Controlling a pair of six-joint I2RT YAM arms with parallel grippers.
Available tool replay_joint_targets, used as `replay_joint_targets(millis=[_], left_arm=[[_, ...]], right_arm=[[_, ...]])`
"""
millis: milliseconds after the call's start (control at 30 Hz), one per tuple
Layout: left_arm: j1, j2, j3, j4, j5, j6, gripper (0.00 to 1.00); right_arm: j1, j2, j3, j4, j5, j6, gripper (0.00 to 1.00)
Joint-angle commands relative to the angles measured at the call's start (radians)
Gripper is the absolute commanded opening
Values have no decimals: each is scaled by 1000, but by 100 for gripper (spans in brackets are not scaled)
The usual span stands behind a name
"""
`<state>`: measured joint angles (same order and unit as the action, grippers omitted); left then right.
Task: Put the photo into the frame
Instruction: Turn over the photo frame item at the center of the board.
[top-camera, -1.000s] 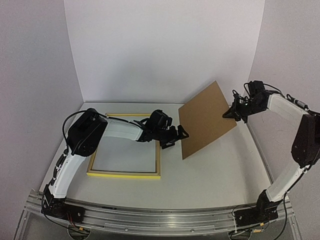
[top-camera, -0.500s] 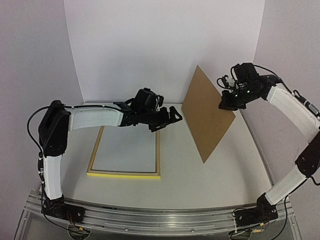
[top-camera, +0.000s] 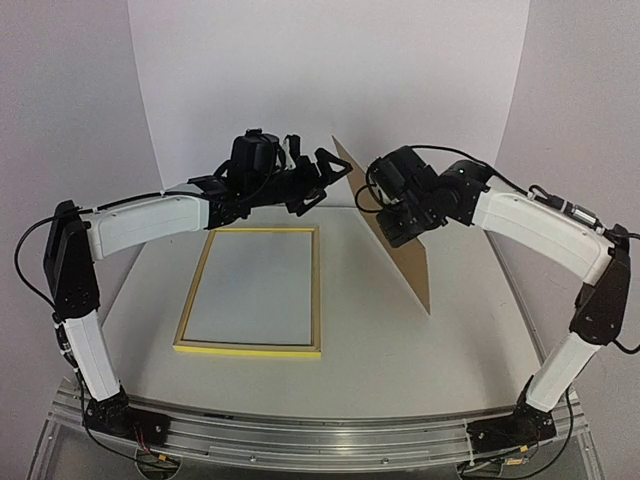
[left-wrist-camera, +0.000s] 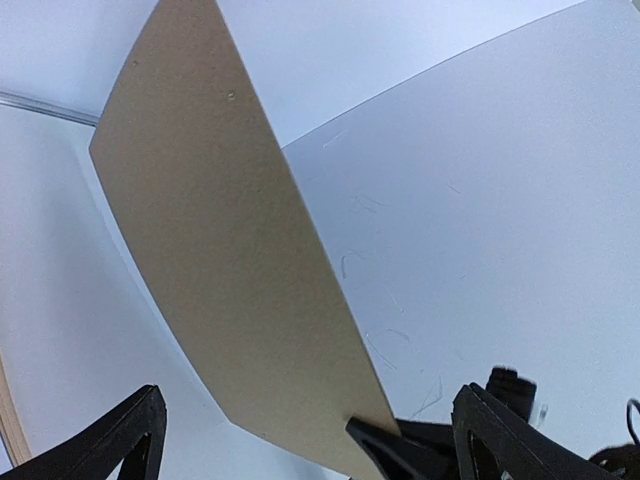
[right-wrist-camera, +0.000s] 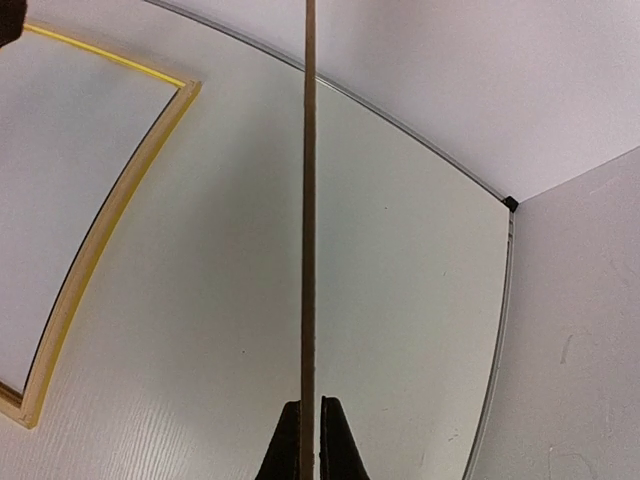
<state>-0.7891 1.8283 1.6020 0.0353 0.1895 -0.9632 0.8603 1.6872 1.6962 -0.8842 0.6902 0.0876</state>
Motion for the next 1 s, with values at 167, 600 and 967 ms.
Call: replay_joint_targets(millis=[167, 600, 967], left_arm=[[0, 45, -20, 30, -127, -121, 97], [-1, 97, -45, -87, -224, -176, 68], [1, 72, -135, -59, -211, -202, 19]], right_arm=[[130, 74, 64, 99, 151, 3, 0], [223, 141, 28, 116, 210, 26, 0], [311, 221, 23, 116, 197, 79, 0]])
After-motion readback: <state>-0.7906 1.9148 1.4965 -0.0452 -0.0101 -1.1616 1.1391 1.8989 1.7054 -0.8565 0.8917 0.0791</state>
